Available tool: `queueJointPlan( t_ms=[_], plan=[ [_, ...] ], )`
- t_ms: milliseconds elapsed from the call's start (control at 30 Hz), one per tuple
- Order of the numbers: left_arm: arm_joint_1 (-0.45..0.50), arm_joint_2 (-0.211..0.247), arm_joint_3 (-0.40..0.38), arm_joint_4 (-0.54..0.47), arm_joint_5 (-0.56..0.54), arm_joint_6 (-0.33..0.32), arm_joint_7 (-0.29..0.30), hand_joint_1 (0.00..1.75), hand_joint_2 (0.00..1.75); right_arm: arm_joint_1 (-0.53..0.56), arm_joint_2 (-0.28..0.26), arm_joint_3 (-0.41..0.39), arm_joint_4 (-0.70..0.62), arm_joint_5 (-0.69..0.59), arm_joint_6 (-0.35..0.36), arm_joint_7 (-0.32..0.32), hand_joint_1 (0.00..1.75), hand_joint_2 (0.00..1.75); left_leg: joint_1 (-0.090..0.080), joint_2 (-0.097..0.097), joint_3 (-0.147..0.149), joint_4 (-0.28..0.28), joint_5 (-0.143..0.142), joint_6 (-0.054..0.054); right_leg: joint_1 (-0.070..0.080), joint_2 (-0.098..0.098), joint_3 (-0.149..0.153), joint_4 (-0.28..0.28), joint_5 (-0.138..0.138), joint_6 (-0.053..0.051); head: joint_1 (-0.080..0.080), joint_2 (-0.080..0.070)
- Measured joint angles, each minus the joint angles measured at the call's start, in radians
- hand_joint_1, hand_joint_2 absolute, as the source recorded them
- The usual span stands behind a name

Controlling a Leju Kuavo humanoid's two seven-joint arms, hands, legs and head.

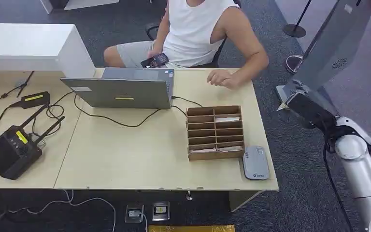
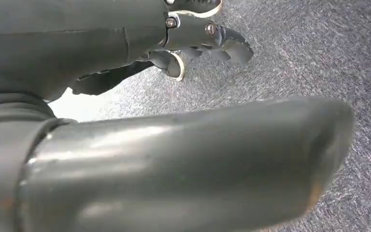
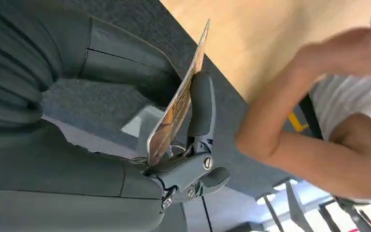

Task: Pass the card to the sensor for recognition and then transmit it.

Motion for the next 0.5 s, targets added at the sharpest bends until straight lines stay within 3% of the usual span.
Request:
queueJointPlan(
  t_ms=[500],
  plan=[
    [0.0,0.002,0.0,0.005,0.012,-0.003,0.0,0.0,0.0,0.101,0.031,0.0,0.001,0.071,0.082,-0.001,1.75,1.75,0.0,0.0,0.0,0.0,0.0,0.0,0.0,0.0,0.0,0.0,0.0,0.0,0.0,0.0]
  ],
)
